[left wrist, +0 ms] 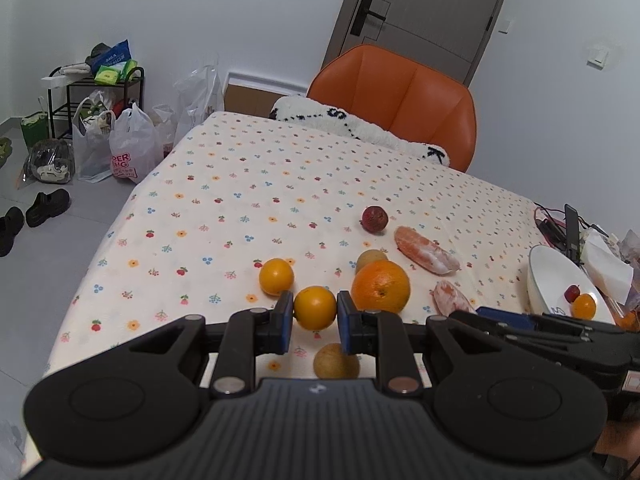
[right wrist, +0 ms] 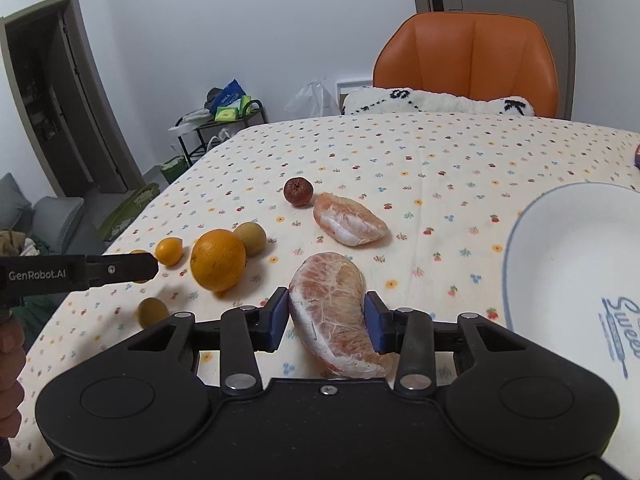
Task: Organize fruits
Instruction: 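Grasp the peeled pomelo segment with the right gripper while the left gripper grasps a mandarin, then carry the pomelo segment onto the plate and release while the left gripper drops the mandarin there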
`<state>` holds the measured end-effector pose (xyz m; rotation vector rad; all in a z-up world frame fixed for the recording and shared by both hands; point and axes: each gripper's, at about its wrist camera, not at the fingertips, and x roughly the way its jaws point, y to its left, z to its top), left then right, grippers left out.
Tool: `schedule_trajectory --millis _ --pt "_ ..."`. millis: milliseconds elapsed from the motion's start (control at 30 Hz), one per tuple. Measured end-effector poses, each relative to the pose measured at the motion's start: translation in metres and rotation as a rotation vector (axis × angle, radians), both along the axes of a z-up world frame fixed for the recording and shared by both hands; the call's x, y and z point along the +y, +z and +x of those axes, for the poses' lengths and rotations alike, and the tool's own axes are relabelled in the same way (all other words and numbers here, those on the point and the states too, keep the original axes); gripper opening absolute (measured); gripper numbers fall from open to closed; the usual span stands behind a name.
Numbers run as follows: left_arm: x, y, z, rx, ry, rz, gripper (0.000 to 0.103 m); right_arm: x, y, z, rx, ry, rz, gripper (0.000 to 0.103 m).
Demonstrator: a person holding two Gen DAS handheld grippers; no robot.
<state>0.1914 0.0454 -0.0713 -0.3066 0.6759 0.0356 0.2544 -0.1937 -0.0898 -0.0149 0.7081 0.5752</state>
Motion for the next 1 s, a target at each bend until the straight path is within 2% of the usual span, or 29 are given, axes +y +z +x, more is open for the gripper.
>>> schedule_trajectory --millis 467,1000 --pt "-0.030 0.022 -0.010 -0.053 -0.054 0.014 0.021 -0.025 0.029 -0.022 -0.063 -0.007 0.072 0.038" --pt "-0.088 0.039 -0.006 -0.091 -0.157 0.036 0.021 -0.080 0.044 -0.035 -0.115 -0.110 0.132 0.038"
